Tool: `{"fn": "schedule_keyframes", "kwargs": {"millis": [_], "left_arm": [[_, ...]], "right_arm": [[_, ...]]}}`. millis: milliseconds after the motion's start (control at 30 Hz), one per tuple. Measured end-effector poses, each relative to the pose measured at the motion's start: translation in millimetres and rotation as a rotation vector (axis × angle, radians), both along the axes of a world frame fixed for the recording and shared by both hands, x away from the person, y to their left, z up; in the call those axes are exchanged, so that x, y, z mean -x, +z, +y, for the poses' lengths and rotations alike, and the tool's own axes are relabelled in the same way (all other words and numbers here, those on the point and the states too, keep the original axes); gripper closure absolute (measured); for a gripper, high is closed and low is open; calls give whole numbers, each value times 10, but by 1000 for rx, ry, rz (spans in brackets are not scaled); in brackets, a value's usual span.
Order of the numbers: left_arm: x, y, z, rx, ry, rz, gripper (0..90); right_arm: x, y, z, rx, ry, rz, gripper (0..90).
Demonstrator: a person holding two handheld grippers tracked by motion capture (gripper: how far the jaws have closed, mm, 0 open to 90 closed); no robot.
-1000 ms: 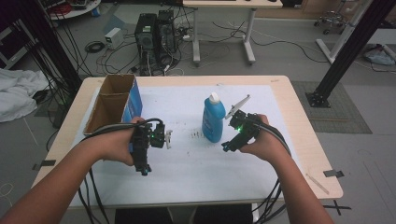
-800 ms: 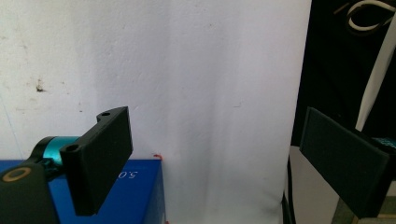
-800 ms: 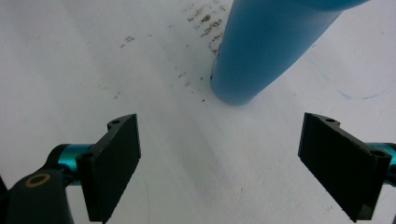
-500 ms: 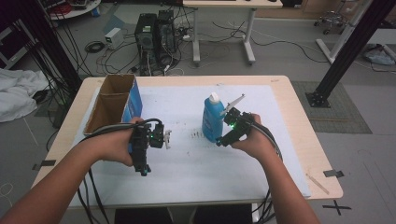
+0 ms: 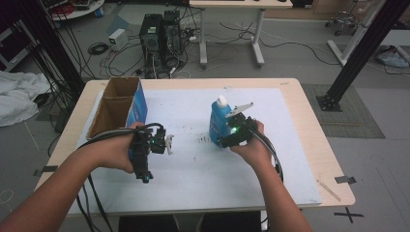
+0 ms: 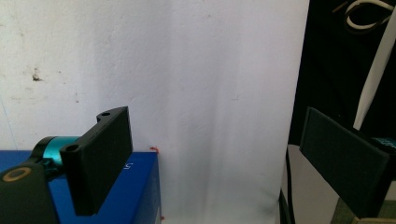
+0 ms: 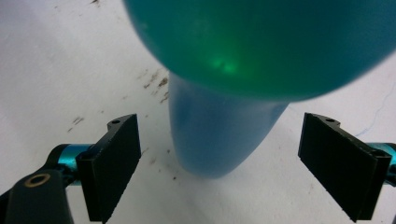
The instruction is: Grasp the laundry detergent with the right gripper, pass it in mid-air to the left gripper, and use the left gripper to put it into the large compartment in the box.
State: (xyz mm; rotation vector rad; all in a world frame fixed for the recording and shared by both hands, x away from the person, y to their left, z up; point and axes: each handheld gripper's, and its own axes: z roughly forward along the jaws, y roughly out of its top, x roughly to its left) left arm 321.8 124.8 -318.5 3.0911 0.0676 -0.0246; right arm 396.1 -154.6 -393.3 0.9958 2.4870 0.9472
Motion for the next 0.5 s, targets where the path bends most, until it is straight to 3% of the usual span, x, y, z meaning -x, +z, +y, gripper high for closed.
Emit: {"fn": "schedule_keyframes", "kwargs": {"millis": [500], "left_arm": [[19,2,66,0,12,1,94]], "right_arm": [[0,-154,53,-76,-81,-116,122]]}}
